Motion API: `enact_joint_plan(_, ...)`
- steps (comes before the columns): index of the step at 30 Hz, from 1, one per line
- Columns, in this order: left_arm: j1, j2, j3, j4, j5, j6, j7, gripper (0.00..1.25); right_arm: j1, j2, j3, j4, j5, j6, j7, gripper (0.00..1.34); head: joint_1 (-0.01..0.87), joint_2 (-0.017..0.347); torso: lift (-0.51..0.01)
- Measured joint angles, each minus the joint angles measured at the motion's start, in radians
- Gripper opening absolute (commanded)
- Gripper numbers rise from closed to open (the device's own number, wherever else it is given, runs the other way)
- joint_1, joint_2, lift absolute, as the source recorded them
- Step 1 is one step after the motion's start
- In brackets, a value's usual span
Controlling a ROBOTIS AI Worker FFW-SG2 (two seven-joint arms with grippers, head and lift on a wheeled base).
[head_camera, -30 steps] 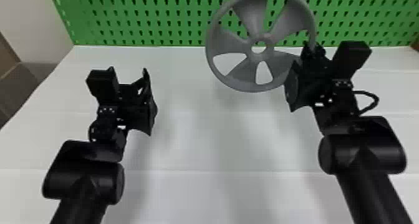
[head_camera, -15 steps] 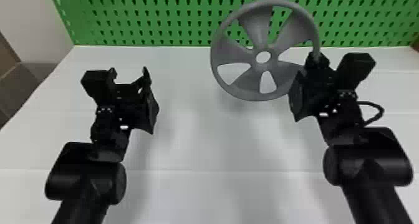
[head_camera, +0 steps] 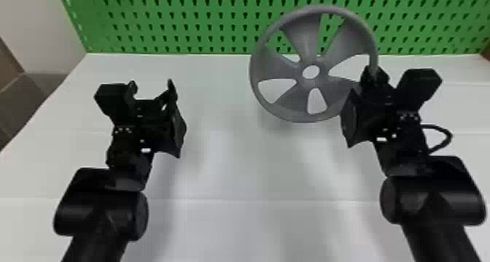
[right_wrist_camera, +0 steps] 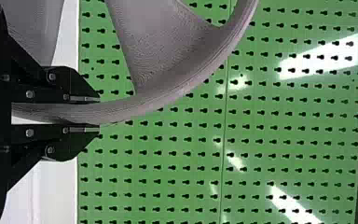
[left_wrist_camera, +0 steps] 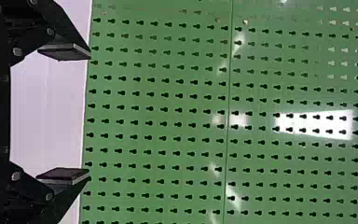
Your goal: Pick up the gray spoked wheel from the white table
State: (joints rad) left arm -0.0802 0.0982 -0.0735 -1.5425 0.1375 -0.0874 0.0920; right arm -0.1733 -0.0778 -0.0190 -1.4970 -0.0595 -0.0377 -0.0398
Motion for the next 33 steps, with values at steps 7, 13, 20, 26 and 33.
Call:
enact_joint_plan(7,0.0,0.0,-0.001,0.0,-0.003,0.0,0.0,0.88,0.0,0.001,0.002,0.0,-0.002,0.0,0.0,0.1,0.782,0.057,-0.097)
enact_joint_plan(13,0.0,0.0,-0.002,0.0,-0.003,0.0,0.0,0.88,0.002,0.001,0.002,0.0,-0.006,0.006,0.0,0.1,0.782,0.057,-0.097)
enact_joint_plan(20,0.0,0.0,0.001,0.0,-0.007,0.0,0.0,0.88,0.003,-0.003,0.004,0.0,-0.009,0.012,0.0,0.1,0.782,0.057,-0.097)
enact_joint_plan(26,0.0,0.0,0.001,0.0,-0.01,0.001,0.0,0.88,0.002,-0.003,0.007,0.0,-0.01,0.016,0.0,0.1,0.782,0.057,-0.097)
enact_joint_plan(33,0.0,0.0,0.001,0.0,-0.013,0.002,0.0,0.88,0.001,-0.005,0.01,0.0,-0.01,0.022,0.0,0.1,0.782,0.057,-0.097)
